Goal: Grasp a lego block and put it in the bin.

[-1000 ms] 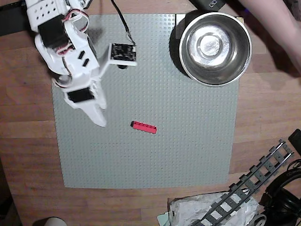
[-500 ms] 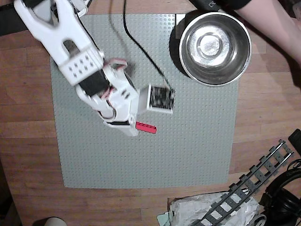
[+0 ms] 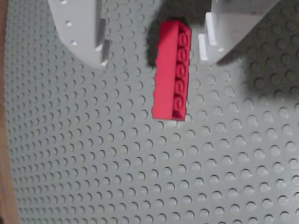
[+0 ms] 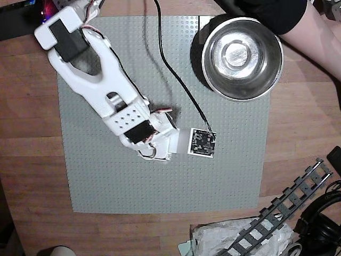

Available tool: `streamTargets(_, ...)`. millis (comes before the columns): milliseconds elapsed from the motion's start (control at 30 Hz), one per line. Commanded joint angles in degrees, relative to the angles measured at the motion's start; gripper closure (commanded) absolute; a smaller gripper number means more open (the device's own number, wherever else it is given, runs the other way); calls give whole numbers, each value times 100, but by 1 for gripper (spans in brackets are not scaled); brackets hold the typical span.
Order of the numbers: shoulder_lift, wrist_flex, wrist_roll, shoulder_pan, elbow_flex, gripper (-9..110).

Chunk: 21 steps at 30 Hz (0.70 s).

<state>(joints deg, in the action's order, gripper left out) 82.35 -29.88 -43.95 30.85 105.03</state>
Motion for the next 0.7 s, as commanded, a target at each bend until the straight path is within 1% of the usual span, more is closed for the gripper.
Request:
streamTargets(0, -360, -176, -79, 35, -633, 84)
streamTargets(100, -853, -396, -123, 9, -1081, 84)
streamTargets(233, -1371, -984, -272, -26, -1890, 84)
streamTargets(400, -1661, -1248, -316, -70, -2303, 84)
streamTargets(500, -1934, -1617, -387, -141, -2707, 84)
streamTargets(567, -1978, -1617, -396, -176, -2725, 84)
streamTargets(600, -1995, -1617, -396, -193, -2742, 86)
streamTargets(667, -2065, -1670, -396, -229, -2812, 93)
